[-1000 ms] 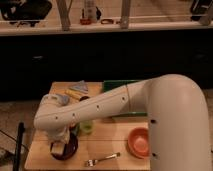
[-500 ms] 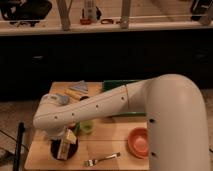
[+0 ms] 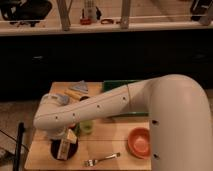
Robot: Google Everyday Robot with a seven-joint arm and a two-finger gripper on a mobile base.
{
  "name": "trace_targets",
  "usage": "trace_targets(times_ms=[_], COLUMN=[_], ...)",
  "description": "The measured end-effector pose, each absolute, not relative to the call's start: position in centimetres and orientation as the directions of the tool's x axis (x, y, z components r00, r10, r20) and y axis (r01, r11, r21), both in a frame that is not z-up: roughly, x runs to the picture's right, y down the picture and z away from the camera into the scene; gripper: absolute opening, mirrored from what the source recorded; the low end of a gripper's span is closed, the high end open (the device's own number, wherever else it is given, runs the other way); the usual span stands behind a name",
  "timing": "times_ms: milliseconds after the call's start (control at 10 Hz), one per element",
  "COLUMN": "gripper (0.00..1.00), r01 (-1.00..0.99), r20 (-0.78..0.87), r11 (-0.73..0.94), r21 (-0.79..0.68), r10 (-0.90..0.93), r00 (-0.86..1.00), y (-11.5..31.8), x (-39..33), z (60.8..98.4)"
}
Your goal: Place eraser in purple bowl
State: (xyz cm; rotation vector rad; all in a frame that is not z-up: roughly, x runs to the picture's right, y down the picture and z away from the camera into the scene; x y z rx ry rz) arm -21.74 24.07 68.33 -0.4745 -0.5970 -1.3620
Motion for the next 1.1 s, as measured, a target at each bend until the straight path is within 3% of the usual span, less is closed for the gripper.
trace_targets(times_ms=[1100], gripper=[0.8], r01=[0.986], r20=[0.636], r11=[0.164], r21=[0.032], r10=[-0.764], r00=[0.106], y=[23.19], x=[-21.08], z=[68.14])
